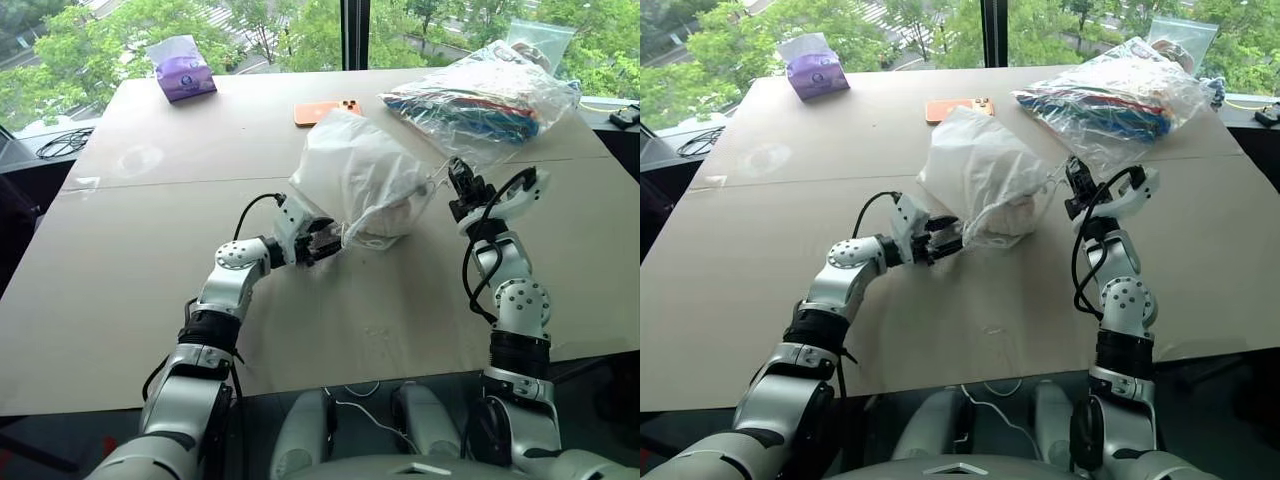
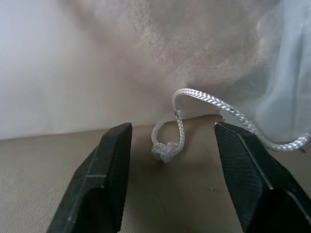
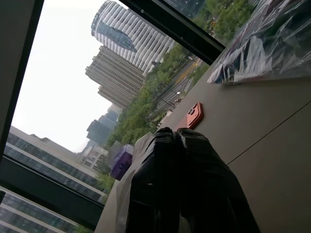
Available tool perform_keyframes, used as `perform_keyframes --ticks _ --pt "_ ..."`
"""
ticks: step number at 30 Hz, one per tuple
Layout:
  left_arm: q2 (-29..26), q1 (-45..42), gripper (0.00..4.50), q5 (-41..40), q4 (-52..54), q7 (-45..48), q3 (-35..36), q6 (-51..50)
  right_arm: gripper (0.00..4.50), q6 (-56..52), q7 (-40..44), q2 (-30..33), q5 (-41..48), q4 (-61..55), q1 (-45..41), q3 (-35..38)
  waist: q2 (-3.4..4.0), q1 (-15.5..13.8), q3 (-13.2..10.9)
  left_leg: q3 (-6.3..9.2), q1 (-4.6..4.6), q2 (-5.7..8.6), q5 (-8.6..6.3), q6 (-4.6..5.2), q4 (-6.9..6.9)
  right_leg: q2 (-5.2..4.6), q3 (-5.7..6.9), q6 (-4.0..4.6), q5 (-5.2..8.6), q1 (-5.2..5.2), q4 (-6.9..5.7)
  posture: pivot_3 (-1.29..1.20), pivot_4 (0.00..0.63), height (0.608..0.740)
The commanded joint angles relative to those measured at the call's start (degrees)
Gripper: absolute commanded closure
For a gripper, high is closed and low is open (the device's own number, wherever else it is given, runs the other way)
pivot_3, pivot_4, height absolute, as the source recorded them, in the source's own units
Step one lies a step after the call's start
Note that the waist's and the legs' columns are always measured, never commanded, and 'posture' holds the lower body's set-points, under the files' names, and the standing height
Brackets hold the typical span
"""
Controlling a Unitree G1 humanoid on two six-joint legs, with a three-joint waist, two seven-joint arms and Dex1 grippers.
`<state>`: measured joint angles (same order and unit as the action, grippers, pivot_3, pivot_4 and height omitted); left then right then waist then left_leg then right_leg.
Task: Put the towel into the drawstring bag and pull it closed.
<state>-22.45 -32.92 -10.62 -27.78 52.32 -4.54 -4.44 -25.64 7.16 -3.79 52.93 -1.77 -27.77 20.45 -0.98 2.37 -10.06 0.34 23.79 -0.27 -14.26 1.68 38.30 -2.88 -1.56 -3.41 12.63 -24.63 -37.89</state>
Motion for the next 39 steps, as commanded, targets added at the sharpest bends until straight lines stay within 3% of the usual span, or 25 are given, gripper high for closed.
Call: perform_keyframes --ticks 1,4,5,7,9,10,11,13,14,20,26,30,35,39 --pt "-0.97 -0.61 1.07 1.02 -1.06 0.25 0.24 0.87 4.5 1.39 0.73 -0.26 0.34 -1.72 -0.87 -0.68 0.0 -0.01 0.0 0.0 0.0 0.0 0.0 0.0 0.0 0.0 0.0 0.0 0.0 0.0 0.0 0.0 0.15 0.74" --pt "-0.13 -1.51 1.07 1.51 -2.89 0.2 -0.26 0.3 4.5 1.57 0.8 -0.29 0.3 -1.86 -0.62 -0.66 0.0 -0.04 0.0 -0.01 0.0 0.0 0.0 0.0 0.0 0.0 0.0 0.0 0.0 0.0 0.0 0.0 0.15 0.74" --pt "0.26 -1.77 1.45 1.27 -3.3 0.09 -0.11 -0.15 4.5 1.63 0.81 -0.27 0.26 -1.91 -0.57 -0.64 0.0 -0.07 0.0 0.0 -0.01 0.0 0.0 0.0 0.0 0.0 0.0 0.0 0.0 0.0 0.0 0.0 0.15 0.74" --pt "0.94 -2.42 1.62 0.36 -4.15 0.11 0.46 -2.0 4.5 1.89 0.7 -0.26 0.17 -2.0 -0.51 -0.65 0.0 -0.11 0.0 0.01 -0.03 0.0 0.0 0.0 0.01 0.0 0.0 0.0 0.0 0.04 -0.02 0.0 0.15 0.74" --pt "0.8 -3.23 2.63 1.55 -5.89 -0.04 -0.32 -3.35 4.5 2.1 0.59 -0.22 0.21 -2.22 -0.41 -0.59 0.0 -0.17 0.01 0.02 -0.04 0.0 0.0 0.0 0.02 0.0 0.01 0.0 0.0 0.06 -0.02 0.0 0.15 0.74" --pt "0.58 -3.41 2.84 2.14 -6.39 0.13 -0.78 -3.4 4.5 2.17 0.53 -0.25 0.23 -2.27 -0.39 -0.57 0.0 -0.2 0.01 0.02 -0.03 0.02 0.0 0.0 0.02 0.0 0.01 0.0 0.0 0.06 -0.01 0.0 0.15 0.74" --pt "0.52 -3.51 3.56 2.27 -6.66 0.25 -0.89 -3.74 4.5 2.21 0.51 -0.26 0.24 -2.31 -0.36 -0.57 0.0 -0.19 0.02 0.02 -0.04 0.02 0.0 0.0 0.02 -0.01 0.01 0.0 0.0 0.06 -0.01 0.0 0.15 0.74" --pt "0.66 -3.68 4.33 1.91 -6.75 0.51 -0.52 -4.76 4.5 2.29 0.47 -0.3 0.24 -2.34 -0.32 -0.59 0.0 -0.15 0.02 0.01 -0.04 0.02 0.0 0.0 0.02 -0.01 0.01 -0.01 0.0 0.07 0.0 0.0 0.15 0.74" --pt "0.67 -3.74 4.43 1.9 -6.73 0.63 -0.43 -4.9 4.5 2.34 0.45 -0.31 0.23 -2.34 -0.31 -0.61 0.0 -0.15 0.02 0.01 -0.04 0.02 0.0 0.0 0.01 -0.01 0.01 0.0 0.0 0.07 0.0 0.0 0.15 0.74" --pt "0.0 -2.0 4.43 1.01 -3.59 0.24 1.14 -5.11 4.5 2.31 0.5 -0.23 0.31 -2.34 -0.17 -0.6 0.01 -0.14 0.02 0.02 -0.04 0.01 0.0 0.0 0.01 -0.01 0.01 0.0 0.0 0.07 0.0 0.0 0.15 0.74" --pt "0.22 2.33 4.43 -3.58 3.21 -8.55 10.92 -1.62 4.5 2.09 0.32 0.44 1.26 -2.64 -0.04 0.4 0.01 0.18 0.02 -0.01 -0.04 -0.07 0.0 0.0 0.0 0.01 -0.03 0.0 0.0 0.02 0.0 0.0 0.15 0.74" --pt "-0.96 5.69 4.43 0.33 5.53 -20.95 16.14 5.62 4.5 2.98 -0.53 1.27 2.08 -2.97 0.26 2.34 0.01 -0.16 0.02 0.01 0.0 -0.08 0.0 0.0 0.0 -0.03 -0.01 0.0 0.0 0.0 0.0 0.0 0.15 0.74" --pt "-4.07 7.12 4.43 9.67 6.6 -45.1 24.01 12.97 4.5 7.89 -3.48 1.79 5.44 -2.87 -1.46 8.67 0.0 -0.59 0.02 0.03 0.03 -0.01 0.0 0.0 0.0 -0.17 0.03 -0.01 -0.01 0.0 0.02 0.0 0.15 0.74" --pt "-6.24 7.2 4.43 14.29 7.24 -55.37 26.08 14.41 4.5 11.43 -6.01 1.97 10.45 -1.56 -3.28 13.71 0.0 -0.76 0.02 0.05 0.03 0.0 0.0 0.0 -0.01 -0.2 0.07 -0.01 -0.01 0.0 0.0 0.0 0.15 0.74"
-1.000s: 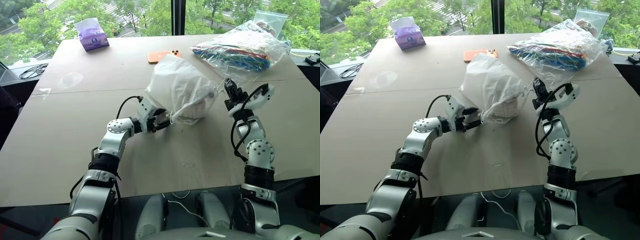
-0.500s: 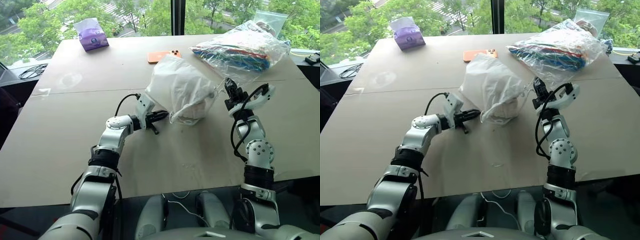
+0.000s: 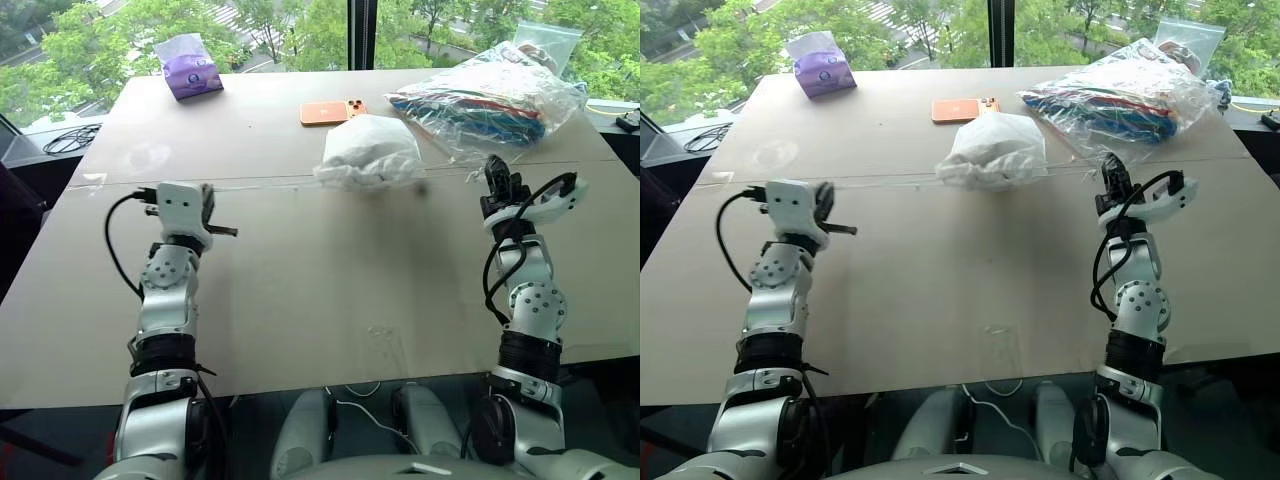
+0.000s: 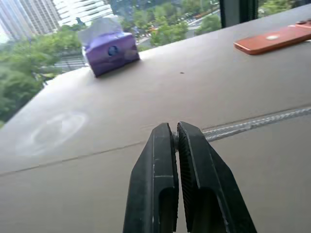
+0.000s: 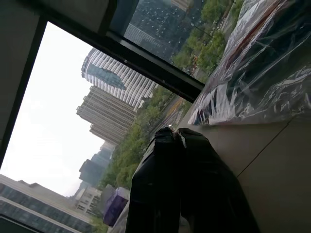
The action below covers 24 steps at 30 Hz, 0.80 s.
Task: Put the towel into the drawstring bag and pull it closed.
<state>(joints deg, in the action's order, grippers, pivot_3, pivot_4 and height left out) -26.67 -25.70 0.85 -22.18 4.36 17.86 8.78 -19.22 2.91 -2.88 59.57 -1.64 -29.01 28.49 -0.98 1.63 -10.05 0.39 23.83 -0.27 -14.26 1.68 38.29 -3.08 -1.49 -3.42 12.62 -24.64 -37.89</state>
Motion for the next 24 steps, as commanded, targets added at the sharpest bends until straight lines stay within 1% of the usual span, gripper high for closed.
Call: perform_keyframes --ticks 1,4,6,8,10,11,13,14,15,16,17,18,19,20,21,22,23,24 --pt "-2.66 -0.24 4.43 4.06 1.82 -10.88 4.68 0.92 4.5 6.64 -2.97 1.18 5.8 -0.84 -2.94 7.77 0.0 -0.05 0.0 0.0 0.0 0.01 0.0 0.0 0.0 -0.01 0.0 0.0 0.0 0.0 -0.01 0.0 0.15 0.74" --pt "-3.95 -1.4 4.43 5.28 1.52 -19.29 8.11 -1.48 4.5 12.68 -7.52 1.5 11.93 2.09 -6.06 14.38 -0.01 -0.13 0.0 0.01 0.0 0.01 0.0 0.0 0.0 -0.01 0.02 0.0 0.0 0.0 -0.01 0.0 0.15 0.74" --pt "-4.54 -2.03 4.43 4.9 0.72 -22.09 8.98 -2.48 4.5 15.4 -9.2 2.09 14.47 3.69 -7.22 17.05 -0.01 -0.14 0.0 0.03 0.01 0.02 0.0 0.0 -0.01 -0.01 0.05 0.0 0.0 0.0 -0.01 0.0 0.15 0.74" --pt "-5.11 -2.5 4.43 4.24 -0.17 -22.59 8.58 -2.18 4.5 16.46 -9.85 3.06 15.88 4.8 -7.3 17.95 0.0 -0.11 0.0 0.01 0.01 0.01 0.0 0.0 -0.02 0.0 0.06 0.0 0.0 0.0 -0.01 0.0 0.15 0.74" --pt "-4.65 -3.46 4.43 2.1 -1.17 -20.63 7.67 -1.45 4.5 15.45 -9.75 3.71 15.78 4.66 -6.43 16.41 0.0 -0.04 0.0 -0.02 0.01 0.01 0.0 0.0 -0.03 0.0 0.04 0.0 0.0 0.0 -0.01 0.0 0.15 0.74" --pt "-4.04 -4.21 4.43 0.29 -1.73 -17.87 6.73 -0.8 4.5 13.45 -9.29 4.06 15.37 3.98 -5.61 14.48 0.0 -0.02 0.0 -0.04 0.01 0.01 0.0 0.0 -0.03 -0.01 0.03 0.0 0.0 -0.01 -0.01 0.0 0.15 0.74" --pt "-2.64 -5.16 4.43 -4.18 -1.8 -6.81 2.28 0.5 4.5 7.49 -6.06 5.9 11.81 1.66 -2.82 7.79 0.0 -0.13 0.0 -0.04 0.01 0.02 0.0 0.0 -0.03 -0.01 0.03 0.0 0.0 -0.01 -0.01 0.0 0.15 0.74" --pt "-2.37 -4.24 4.48 -6.22 -0.17 2.01 -1.97 0.7 4.18 2.97 -0.56 8.89 7.76 -0.83 0.49 1.05 0.0 -0.29 0.0 -0.05 0.02 0.02 0.0 0.0 -0.03 -0.01 0.05 0.0 0.0 -0.01 0.01 0.0 0.15 0.74" --pt "-2.28 -3.5 4.5 -7.46 1.0 7.96 -4.72 0.75 3.84 0.13 3.36 11.08 4.99 -2.54 2.82 -3.54 0.01 -0.72 0.0 -0.06 0.03 0.04 0.0 0.0 -0.03 -0.01 0.04 0.0 0.0 0.0 0.02 0.0 0.15 0.74" --pt "-2.29 -2.8 4.5 -8.2 1.98 11.92 -6.44 0.7 3.54 -1.92 6.27 13.18 2.68 -3.89 4.8 -7.25 0.02 -0.6 0.0 -0.12 0.06 0.07 0.0 0.0 -0.04 -0.02 0.05 0.0 0.01 0.0 0.09 0.0 0.15 0.74" --pt "-2.08 -0.83 4.18 -12.51 5.12 19.41 -8.67 -3.68 3.1 -5.18 10.58 17.21 -0.04 -6.65 8.38 -12.36 0.02 -0.52 0.0 -0.19 0.03 0.06 0.0 0.01 -0.04 0.0 -0.03 0.0 0.01 0.0 0.13 0.0 0.15 0.74" --pt "-1.88 0.45 3.84 -15.66 7.18 24.31 -9.83 -6.93 2.67 -7.24 13.18 19.78 -1.7 -8.44 10.65 -15.29 0.0 -0.31 0.0 -0.19 0.02 0.05 0.0 0.01 -0.04 0.0 -0.04 0.0 0.01 0.0 0.12 0.0 0.15 0.74" --pt "-2.56 2.02 3.69 -17.32 9.22 29.04 -11.62 -9.3 2.27 -9.34 15.68 22.52 -3.3 -9.89 12.88 -17.66 0.01 -0.03 0.01 -0.2 0.03 0.01 0.0 0.01 -0.02 0.06 -0.06 0.0 0.0 0.0 0.13 0.0 0.15 0.74" --pt "-3.86 4.3 3.15 -17.82 10.96 32.15 -12.99 -12.18 1.77 -11.26 20.35 27.07 -4.99 -10.94 16.19 -19.84 -0.01 0.18 0.02 -0.2 -0.01 0.0 -0.01 0.02 -0.02 0.06 -0.07 0.01 0.02 0.02 0.11 0.0 0.15 0.74" --pt "-4.9 5.73 2.77 -17.56 11.96 33.45 -13.63 -13.82 1.75 -12.24 23.39 29.97 -5.97 -11.36 18.19 -20.88 -0.01 0.3 0.02 -0.14 0.0 -0.04 -0.01 0.02 -0.03 0.11 -0.03 0.02 0.02 0.06 0.14 0.0 0.15 0.74" --pt "-5.97 7.63 2.26 -17.23 13.1 35.09 -14.25 -14.51 1.75 -11.83 27.06 33.2 -8.15 -11.51 20.42 -21.83 -0.01 0.43 0.01 -0.12 -0.01 -0.05 -0.01 0.02 -0.02 0.14 -0.03 0.02 0.02 0.06 0.15 0.0 0.15 0.74" --pt "-7.5 10.25 1.81 -16.32 14.47 37.2 -15.32 -14.54 1.75 -8.39 30.95 36.38 -12.64 -10.68 22.67 -22.88 -0.01 0.56 0.01 -0.12 -0.01 -0.05 -0.01 0.02 -0.03 0.14 -0.04 0.03 0.03 0.06 0.15 0.0 0.15 0.74" --pt "-9.14 12.84 1.22 -14.99 15.56 39.14 -16.44 -13.56 1.75 -5.0 34.65 39.17 -16.71 -9.48 24.58 -23.77 -0.01 0.75 0.0 -0.13 -0.02 -0.05 -0.01 0.02 -0.03 0.16 -0.05 0.03 0.03 0.05 0.15 0.0 0.15 0.74"
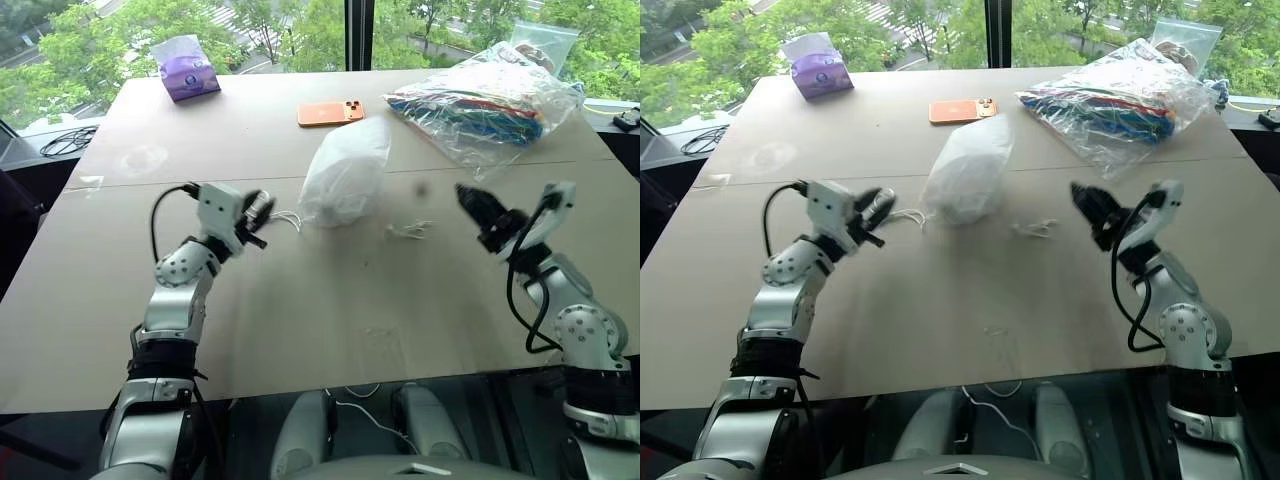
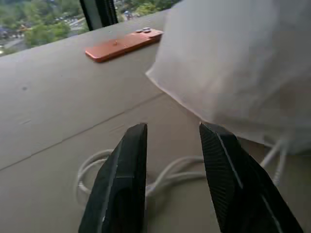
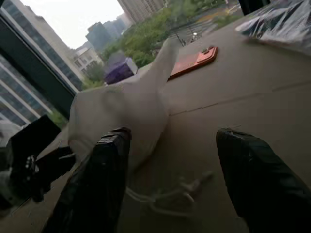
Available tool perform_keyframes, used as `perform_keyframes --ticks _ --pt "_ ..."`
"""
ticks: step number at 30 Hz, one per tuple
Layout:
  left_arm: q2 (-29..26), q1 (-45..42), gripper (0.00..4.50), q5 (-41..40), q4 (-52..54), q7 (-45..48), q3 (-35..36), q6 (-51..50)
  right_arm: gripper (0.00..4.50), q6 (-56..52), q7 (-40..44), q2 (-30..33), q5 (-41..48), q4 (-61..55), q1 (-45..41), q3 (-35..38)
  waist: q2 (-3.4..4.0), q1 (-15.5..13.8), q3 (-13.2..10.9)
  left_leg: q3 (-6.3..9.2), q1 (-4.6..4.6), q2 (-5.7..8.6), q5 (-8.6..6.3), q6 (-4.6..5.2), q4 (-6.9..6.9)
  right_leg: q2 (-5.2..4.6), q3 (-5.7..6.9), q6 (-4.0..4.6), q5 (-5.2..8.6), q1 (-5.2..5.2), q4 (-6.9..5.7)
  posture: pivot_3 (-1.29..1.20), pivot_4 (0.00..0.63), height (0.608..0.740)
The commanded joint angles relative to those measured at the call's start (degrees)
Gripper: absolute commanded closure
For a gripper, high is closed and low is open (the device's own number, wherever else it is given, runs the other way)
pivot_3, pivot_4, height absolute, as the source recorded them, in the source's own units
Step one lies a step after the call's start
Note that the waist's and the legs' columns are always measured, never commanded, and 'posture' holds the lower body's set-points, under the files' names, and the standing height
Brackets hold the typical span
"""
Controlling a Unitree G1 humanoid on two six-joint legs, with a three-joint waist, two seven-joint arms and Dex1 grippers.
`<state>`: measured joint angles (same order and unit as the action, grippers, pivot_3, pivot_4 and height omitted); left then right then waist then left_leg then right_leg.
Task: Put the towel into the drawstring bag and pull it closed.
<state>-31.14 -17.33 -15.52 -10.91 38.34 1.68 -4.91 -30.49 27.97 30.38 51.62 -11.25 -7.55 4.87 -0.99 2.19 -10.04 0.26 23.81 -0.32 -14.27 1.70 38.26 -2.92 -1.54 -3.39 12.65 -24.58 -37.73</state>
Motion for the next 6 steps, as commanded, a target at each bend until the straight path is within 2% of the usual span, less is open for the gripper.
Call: perform_keyframes --ticks 1,3,6 --pt "-5.8 6.45 0.79 2.31 5.12 6.39 -0.93 0.91 1.75 8.31 12.38 8.08 -11.63 0.98 4.57 -0.76 0.0 0.21 -0.01 -0.04 -0.02 0.0 0.0 0.0 0.0 0.02 -0.04 0.0 0.0 0.0 0.01 0.0 0.15 0.74" --pt "-6.58 8.34 0.07 2.41 6.26 6.96 -1.01 0.69 1.75 10.2 15.72 9.92 -14.19 1.83 6.02 -1.03 0.04 0.18 0.01 -0.07 -0.15 -0.02 0.0 0.01 0.01 0.02 -0.07 -0.01 0.01 0.1 0.03 0.0 0.15 0.74" --pt "-6.66 10.27 0.07 -0.1 8.3 8.05 0.18 -2.03 1.75 15.55 21.39 10.63 -17.37 4.14 7.91 -0.24 0.04 0.1 0.01 -0.06 -0.7 -0.06 -0.01 0.01 0.0 0.06 -0.06 0.02 0.09 0.71 0.17 0.0 0.15 0.74"
